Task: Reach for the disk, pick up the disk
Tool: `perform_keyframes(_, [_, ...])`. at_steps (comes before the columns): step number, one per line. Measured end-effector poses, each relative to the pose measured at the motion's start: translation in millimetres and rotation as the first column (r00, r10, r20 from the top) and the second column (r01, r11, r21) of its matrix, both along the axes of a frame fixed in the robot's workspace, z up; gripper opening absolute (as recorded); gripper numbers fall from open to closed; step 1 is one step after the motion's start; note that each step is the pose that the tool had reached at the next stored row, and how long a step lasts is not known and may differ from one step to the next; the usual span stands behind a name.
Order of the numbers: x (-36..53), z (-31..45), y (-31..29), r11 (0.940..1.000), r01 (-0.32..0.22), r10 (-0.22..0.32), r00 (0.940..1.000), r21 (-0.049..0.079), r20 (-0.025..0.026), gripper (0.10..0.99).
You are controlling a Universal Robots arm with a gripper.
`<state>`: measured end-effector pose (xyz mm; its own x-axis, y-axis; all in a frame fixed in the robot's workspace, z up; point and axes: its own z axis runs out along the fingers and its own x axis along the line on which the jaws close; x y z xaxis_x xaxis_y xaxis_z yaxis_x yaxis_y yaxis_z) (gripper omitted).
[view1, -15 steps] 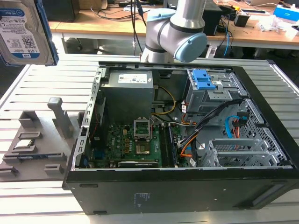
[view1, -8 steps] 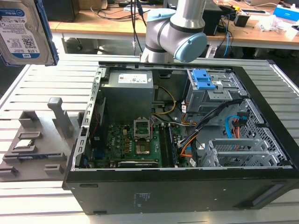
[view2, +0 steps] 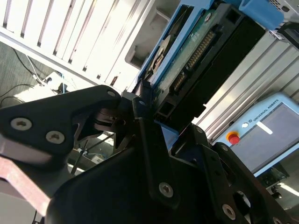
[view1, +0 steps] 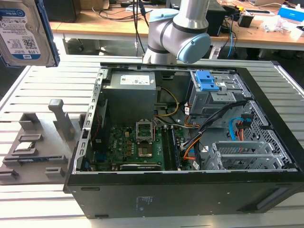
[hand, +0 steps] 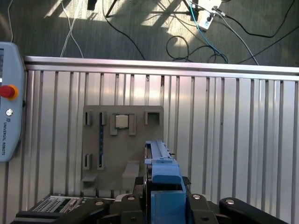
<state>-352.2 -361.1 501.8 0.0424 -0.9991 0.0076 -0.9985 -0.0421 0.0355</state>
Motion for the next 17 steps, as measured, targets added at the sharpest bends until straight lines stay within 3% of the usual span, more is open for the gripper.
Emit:
perform_keyframes(4, [9.0, 0.0, 0.8, 1.0, 0.0, 0.0, 1.0, 0.0, 0.0, 0.369])
perform_keyframes(11, [39.4, 0.0, 1.1, 1.0, 0.0, 0.0, 1.0, 0.0, 0.0001, 0.369])
perform_keyframes(17, [57.1, 0.0, 1.2, 1.0, 0.0, 0.0, 1.0, 0.0, 0.0, 0.369])
